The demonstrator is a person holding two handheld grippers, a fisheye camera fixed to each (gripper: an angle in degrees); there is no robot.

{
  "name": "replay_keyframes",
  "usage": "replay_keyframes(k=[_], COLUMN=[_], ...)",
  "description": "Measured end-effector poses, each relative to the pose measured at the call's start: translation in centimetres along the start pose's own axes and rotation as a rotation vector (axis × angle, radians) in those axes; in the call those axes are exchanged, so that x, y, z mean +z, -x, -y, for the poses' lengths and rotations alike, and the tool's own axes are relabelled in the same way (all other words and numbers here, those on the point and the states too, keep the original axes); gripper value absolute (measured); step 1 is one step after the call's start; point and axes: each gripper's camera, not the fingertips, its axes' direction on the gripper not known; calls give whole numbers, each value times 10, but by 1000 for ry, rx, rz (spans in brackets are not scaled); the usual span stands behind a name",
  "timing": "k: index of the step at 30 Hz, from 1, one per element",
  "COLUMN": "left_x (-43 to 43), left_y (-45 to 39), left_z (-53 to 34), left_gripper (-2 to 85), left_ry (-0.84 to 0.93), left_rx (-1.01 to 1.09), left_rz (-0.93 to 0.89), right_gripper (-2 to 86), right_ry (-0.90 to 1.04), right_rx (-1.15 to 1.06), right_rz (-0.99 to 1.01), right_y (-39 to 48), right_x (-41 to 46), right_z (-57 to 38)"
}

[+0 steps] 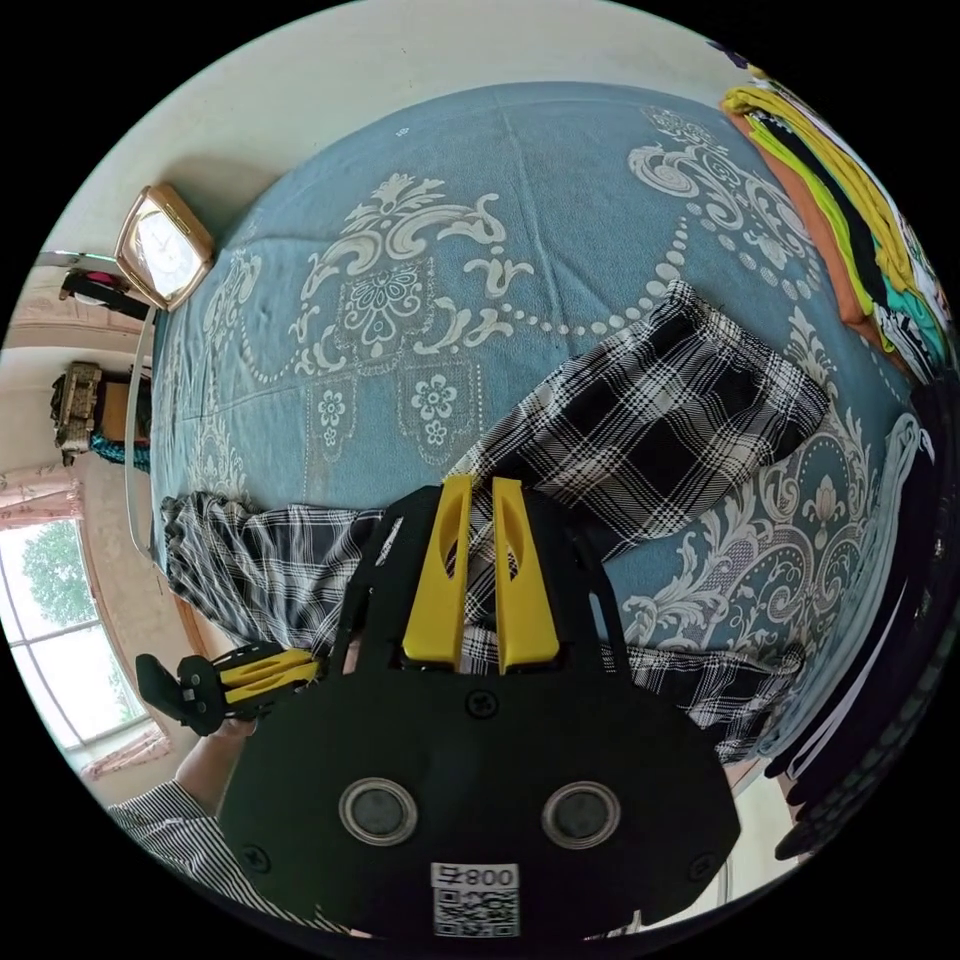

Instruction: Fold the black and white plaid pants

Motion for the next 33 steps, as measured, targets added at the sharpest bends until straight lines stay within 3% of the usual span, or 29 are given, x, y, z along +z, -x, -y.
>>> replay_keyframes(k=[9, 20, 27, 33], left_x=[-14, -53, -57, -43], left_y=[-52, -120, -179, -216], left_z=[40, 85, 114, 134], left_gripper=[6, 3, 4, 3], left_ry=[-25, -100, -27, 87], left_rx=[0, 80, 195, 247], left_rz=[7, -12, 15, 52], right_gripper=[6, 2, 2, 1], right_ry=[16, -192, -269, -225], right_rx=[-23, -57, -50, -32], right_rz=[-1, 174, 222, 210], right_y=[-30, -85, -122, -147], right_x=[45, 30, 36, 75], right_z=[-4, -70, -142, -200])
